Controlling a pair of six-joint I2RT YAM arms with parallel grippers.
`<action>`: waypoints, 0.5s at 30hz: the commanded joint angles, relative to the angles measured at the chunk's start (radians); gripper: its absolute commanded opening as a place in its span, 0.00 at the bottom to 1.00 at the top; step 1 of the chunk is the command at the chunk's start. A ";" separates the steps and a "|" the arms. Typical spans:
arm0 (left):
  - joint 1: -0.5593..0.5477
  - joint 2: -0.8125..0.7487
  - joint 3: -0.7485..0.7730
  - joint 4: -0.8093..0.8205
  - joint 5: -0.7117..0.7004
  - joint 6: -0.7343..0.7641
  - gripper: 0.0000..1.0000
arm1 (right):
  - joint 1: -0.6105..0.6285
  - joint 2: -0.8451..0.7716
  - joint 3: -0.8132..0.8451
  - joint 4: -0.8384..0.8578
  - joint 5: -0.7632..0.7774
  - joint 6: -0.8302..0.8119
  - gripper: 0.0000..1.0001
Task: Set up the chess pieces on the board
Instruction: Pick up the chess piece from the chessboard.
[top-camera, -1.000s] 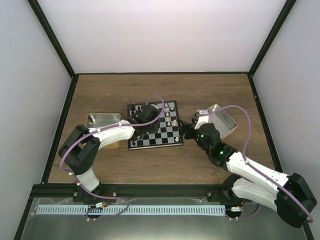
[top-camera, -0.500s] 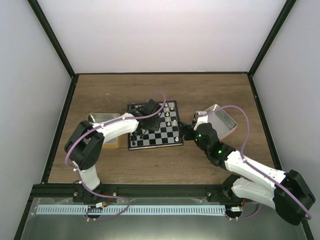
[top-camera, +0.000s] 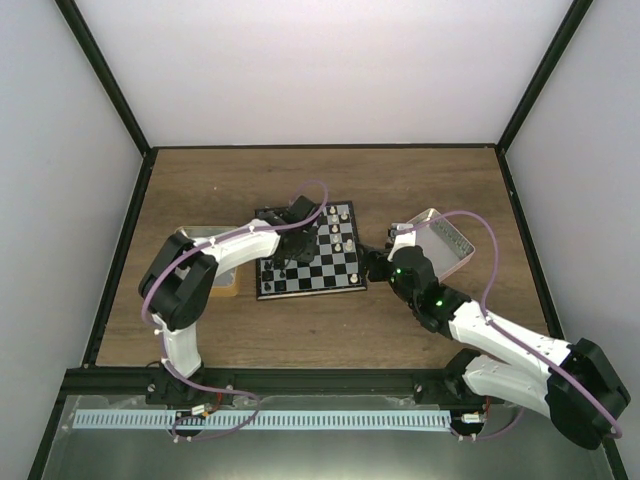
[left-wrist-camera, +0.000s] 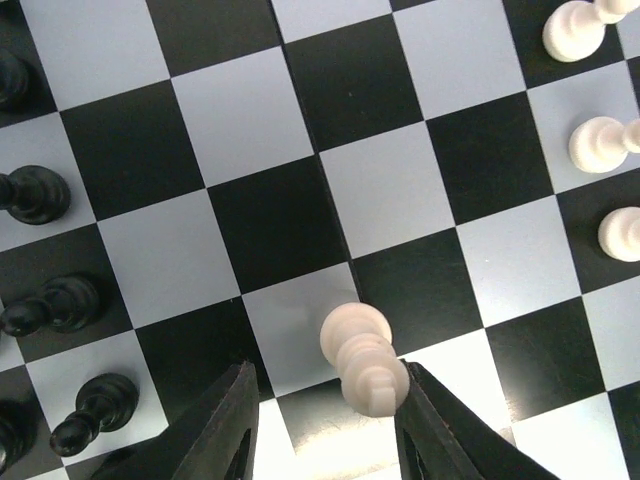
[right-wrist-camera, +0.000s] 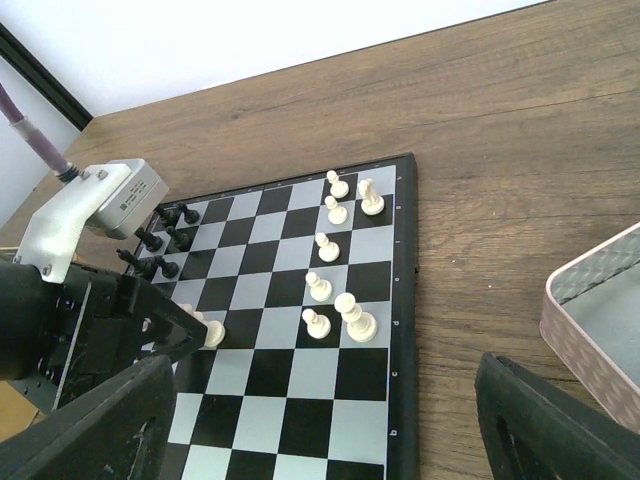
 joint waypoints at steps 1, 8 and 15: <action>0.003 0.014 0.033 0.001 0.033 -0.004 0.39 | -0.002 0.003 0.048 -0.001 0.026 0.012 0.84; 0.007 0.027 0.068 0.000 0.039 0.008 0.39 | -0.002 0.002 0.044 -0.004 0.027 0.014 0.84; 0.009 0.032 0.072 -0.027 0.020 0.001 0.19 | -0.002 -0.008 0.043 -0.014 0.039 0.017 0.84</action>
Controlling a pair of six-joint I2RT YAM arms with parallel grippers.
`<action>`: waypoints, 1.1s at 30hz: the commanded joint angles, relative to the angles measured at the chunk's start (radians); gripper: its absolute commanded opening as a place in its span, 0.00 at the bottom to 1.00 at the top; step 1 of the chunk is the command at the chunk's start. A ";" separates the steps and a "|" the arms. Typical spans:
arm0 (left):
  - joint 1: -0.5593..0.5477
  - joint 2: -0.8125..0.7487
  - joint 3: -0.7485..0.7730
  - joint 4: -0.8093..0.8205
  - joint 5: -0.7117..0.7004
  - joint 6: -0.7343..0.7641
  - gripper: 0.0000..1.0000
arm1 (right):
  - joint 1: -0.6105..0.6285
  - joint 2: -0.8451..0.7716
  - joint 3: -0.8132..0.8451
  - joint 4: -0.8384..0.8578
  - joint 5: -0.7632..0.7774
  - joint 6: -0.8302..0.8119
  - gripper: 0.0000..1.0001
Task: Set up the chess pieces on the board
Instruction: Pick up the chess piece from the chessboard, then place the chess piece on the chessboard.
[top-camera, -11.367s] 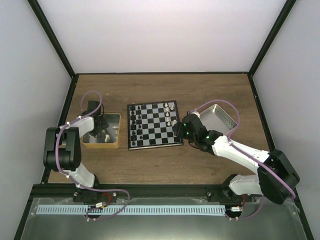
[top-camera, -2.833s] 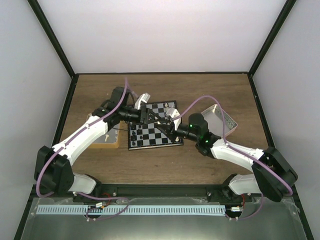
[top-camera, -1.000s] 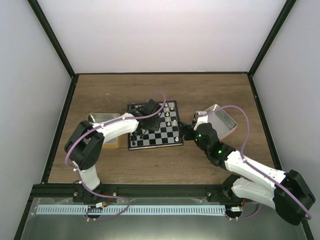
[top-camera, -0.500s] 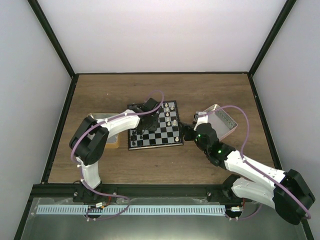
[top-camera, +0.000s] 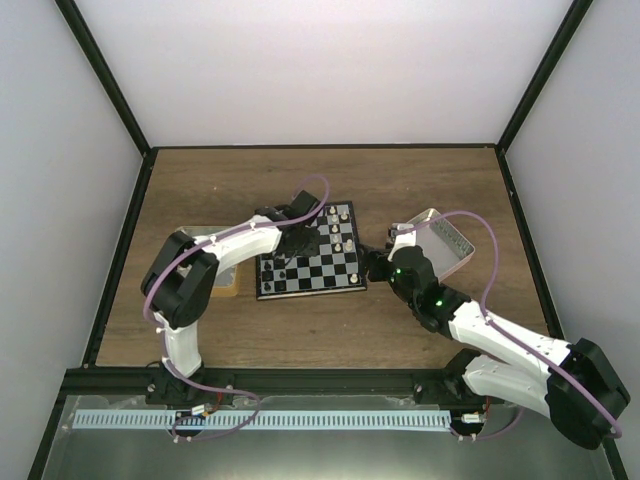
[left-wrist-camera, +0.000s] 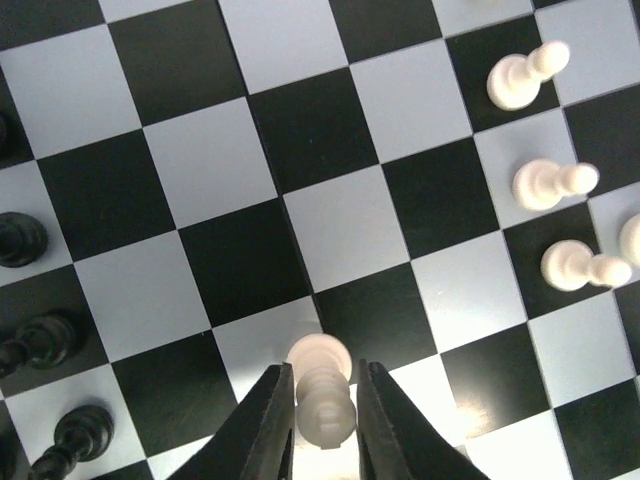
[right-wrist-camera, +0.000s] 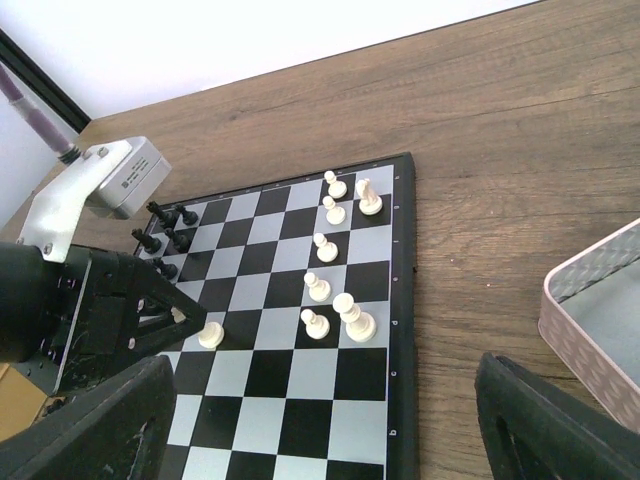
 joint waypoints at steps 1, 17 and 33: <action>0.005 0.018 0.018 -0.028 -0.010 -0.002 0.16 | -0.002 -0.013 0.043 -0.014 0.040 0.009 0.84; -0.055 0.022 0.239 -0.048 0.042 0.034 0.13 | -0.002 -0.239 0.033 -0.143 0.286 0.089 0.84; -0.091 0.332 0.613 -0.211 0.024 0.067 0.14 | -0.002 -0.288 0.017 -0.187 0.301 0.100 0.84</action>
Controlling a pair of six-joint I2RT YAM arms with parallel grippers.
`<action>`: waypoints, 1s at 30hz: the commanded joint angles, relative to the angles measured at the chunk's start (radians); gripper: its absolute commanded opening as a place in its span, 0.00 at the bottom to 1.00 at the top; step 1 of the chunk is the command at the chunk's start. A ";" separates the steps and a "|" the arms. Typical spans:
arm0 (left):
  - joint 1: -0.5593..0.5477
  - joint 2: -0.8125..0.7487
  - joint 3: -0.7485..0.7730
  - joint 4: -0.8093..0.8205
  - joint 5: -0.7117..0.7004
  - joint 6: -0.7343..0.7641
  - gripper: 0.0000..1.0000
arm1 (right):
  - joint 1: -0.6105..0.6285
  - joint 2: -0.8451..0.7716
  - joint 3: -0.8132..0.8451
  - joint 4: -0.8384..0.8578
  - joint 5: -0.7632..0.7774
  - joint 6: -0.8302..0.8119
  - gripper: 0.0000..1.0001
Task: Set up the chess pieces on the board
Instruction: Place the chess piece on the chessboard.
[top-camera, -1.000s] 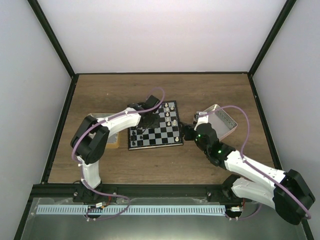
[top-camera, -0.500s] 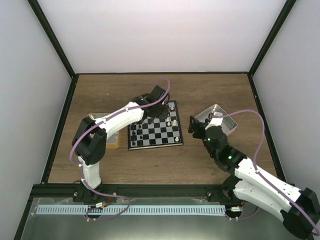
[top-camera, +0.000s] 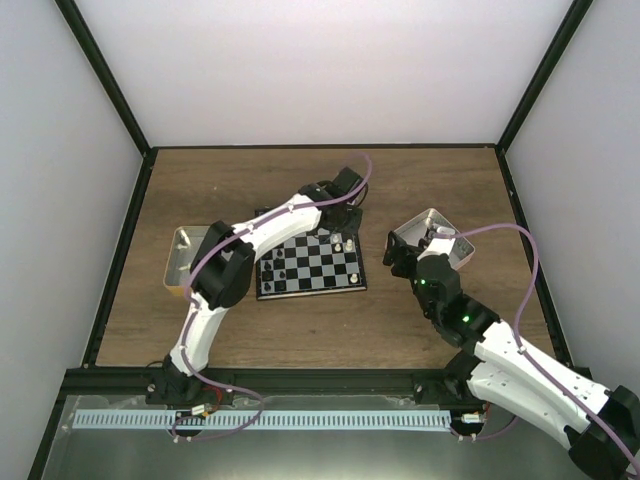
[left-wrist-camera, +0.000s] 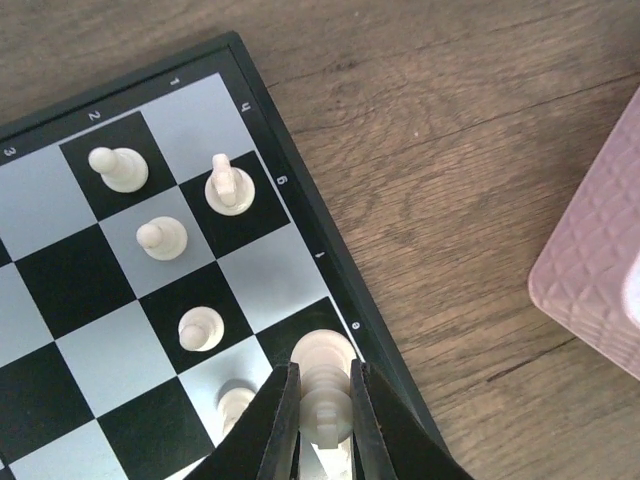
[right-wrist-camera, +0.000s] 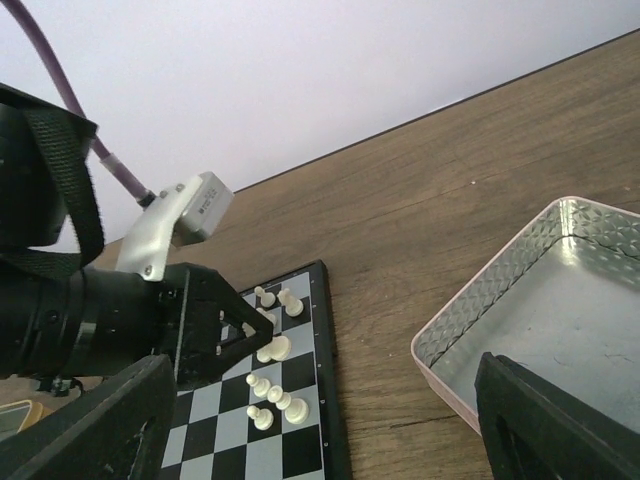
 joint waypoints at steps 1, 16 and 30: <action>-0.006 0.037 0.071 -0.072 -0.003 0.020 0.14 | -0.002 -0.002 0.016 -0.013 0.032 0.012 0.84; -0.008 0.098 0.091 -0.088 0.018 0.031 0.14 | -0.002 0.020 0.015 -0.001 0.022 0.015 0.84; -0.007 0.111 0.082 -0.088 -0.005 0.041 0.16 | -0.002 0.042 0.020 0.019 -0.003 0.004 0.84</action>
